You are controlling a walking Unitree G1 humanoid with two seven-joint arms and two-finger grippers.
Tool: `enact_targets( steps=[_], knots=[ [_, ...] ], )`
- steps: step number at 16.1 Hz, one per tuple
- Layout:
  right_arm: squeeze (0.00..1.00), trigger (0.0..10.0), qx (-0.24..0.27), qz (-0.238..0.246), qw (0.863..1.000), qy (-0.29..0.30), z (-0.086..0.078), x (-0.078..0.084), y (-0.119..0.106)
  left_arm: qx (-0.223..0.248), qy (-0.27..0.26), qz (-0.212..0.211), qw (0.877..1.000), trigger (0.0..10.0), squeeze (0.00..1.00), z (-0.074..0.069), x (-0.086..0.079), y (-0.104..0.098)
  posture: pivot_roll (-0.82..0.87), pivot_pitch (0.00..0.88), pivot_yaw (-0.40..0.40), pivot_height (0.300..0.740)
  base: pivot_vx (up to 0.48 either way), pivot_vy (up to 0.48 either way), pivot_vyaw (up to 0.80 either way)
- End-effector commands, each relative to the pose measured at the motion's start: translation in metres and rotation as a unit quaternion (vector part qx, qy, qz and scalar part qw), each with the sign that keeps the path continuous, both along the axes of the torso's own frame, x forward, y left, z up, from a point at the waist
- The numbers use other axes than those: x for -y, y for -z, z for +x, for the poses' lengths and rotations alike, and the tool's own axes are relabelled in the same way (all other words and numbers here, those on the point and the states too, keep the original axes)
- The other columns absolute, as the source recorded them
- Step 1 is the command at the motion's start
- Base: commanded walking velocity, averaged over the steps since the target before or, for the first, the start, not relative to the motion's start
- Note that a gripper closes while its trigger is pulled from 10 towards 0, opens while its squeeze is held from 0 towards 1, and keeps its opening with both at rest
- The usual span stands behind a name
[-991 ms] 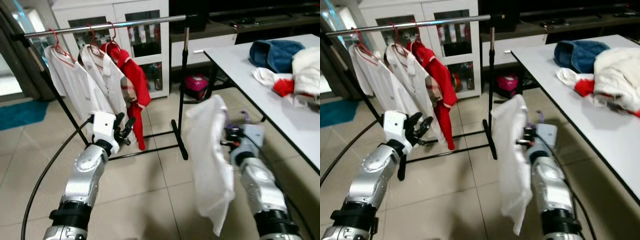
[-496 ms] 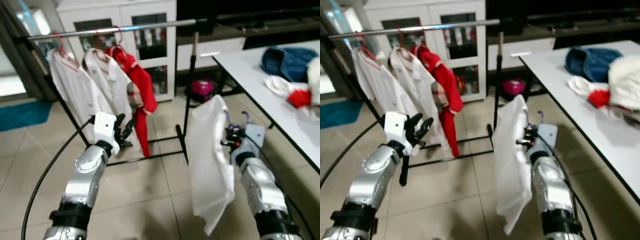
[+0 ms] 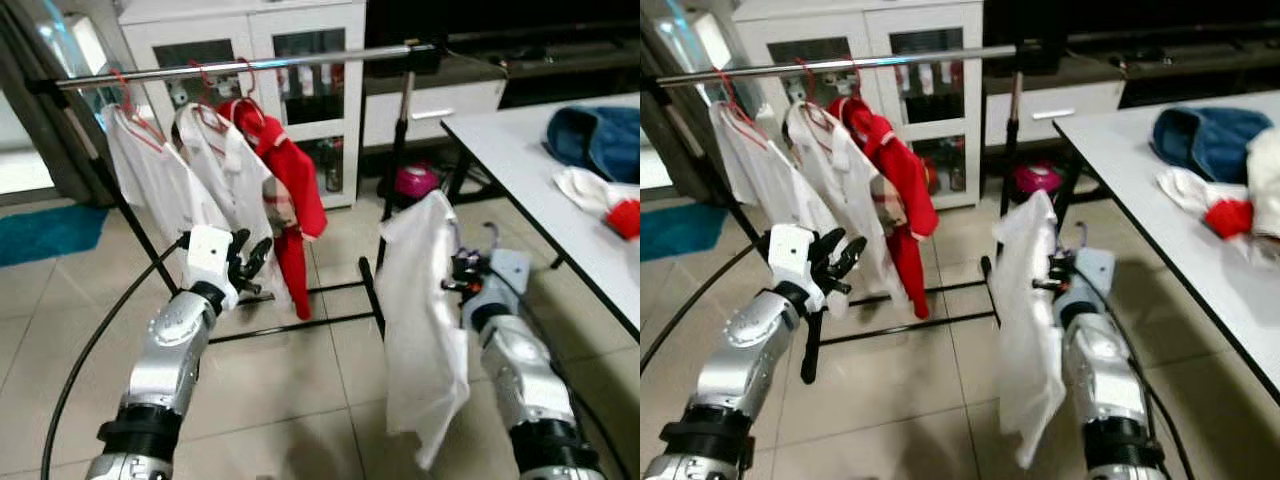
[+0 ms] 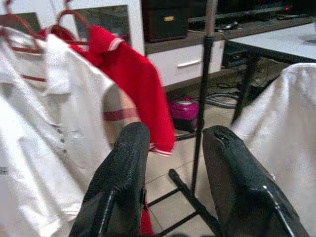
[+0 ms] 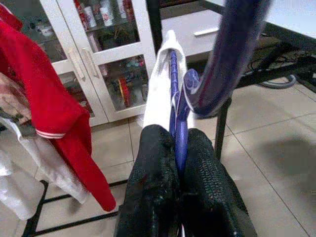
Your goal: Hang hanger
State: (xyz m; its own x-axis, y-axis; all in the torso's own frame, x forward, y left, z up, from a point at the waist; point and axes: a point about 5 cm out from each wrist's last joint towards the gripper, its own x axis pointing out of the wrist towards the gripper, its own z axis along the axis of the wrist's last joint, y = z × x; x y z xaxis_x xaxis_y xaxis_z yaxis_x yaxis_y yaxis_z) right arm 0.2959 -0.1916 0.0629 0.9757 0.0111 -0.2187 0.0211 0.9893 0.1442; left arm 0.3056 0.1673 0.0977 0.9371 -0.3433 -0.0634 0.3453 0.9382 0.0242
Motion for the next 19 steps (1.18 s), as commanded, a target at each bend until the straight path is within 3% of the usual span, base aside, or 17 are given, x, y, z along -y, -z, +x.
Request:
enact_targets(
  steps=[1, 19],
  knots=[
    [0.00, 10.0, 0.018, 0.003, 1.000, -0.018, 0.0059, -0.0131, -0.0082, 0.007, -0.009, 0.005, 1.000, 10.0, 0.00, 0.0008, -0.0086, -0.0045, -0.04, 0.000, 0.054, 0.740, 0.349, 0.000, 0.00],
    [0.00, 10.0, 0.020, -0.001, 0.999, -0.025, 0.0072, -0.0136, -0.0096, 0.007, -0.001, 0.009, 1.000, 10.0, 0.00, -0.0004, -0.0053, -0.0038, -0.04, 0.000, 0.046, 0.740, 0.350, 0.000, 0.00]
  ],
)
